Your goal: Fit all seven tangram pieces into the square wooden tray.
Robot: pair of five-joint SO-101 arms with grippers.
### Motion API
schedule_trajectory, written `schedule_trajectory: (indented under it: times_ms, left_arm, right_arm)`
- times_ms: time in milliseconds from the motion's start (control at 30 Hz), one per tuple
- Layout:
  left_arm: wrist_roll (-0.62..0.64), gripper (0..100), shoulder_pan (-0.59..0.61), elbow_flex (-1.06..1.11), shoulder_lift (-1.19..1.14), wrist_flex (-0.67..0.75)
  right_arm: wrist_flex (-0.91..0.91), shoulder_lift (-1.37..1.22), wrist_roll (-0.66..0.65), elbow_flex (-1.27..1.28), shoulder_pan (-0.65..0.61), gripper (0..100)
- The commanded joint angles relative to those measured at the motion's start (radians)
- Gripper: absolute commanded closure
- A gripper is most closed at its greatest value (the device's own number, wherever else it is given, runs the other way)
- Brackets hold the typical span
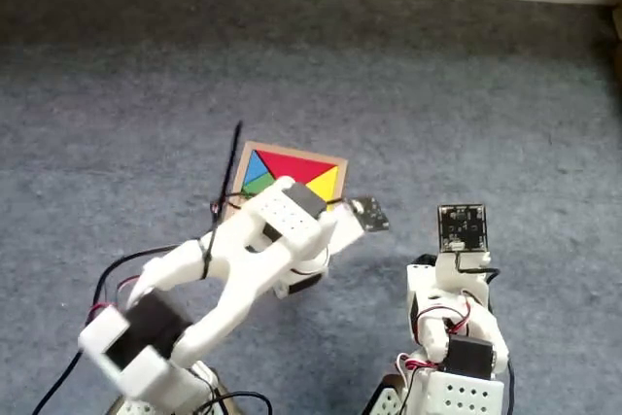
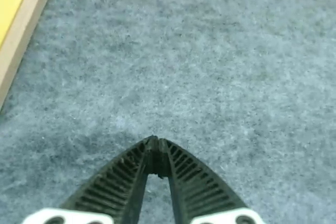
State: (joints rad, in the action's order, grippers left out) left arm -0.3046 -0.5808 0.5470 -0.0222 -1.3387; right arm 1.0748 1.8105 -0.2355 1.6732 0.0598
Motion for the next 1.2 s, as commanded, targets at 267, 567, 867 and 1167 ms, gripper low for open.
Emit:
schedule_trajectory:
  times_ms: [267,567,867,1167]
  left_arm:
    - [0.020,100,0.232,-0.015,0.380,-0.048]
    - [0.034,100,0.354,0.131,0.369,0.222]
    - [0.107,100,0.354,0.252,0.367,0.450]
    - [0.106,96,0.424,0.328,0.367,0.592]
  right_arm:
    - [-0.010,0.001,0.003,0.116,0.015,98.9]
    - [-0.010,0.001,0.003,0.116,0.015,98.9]
    - [-0.010,0.001,0.003,0.116,0.015,98.9]
    - [-0.010,0.001,0.003,0.116,0.015,98.9]
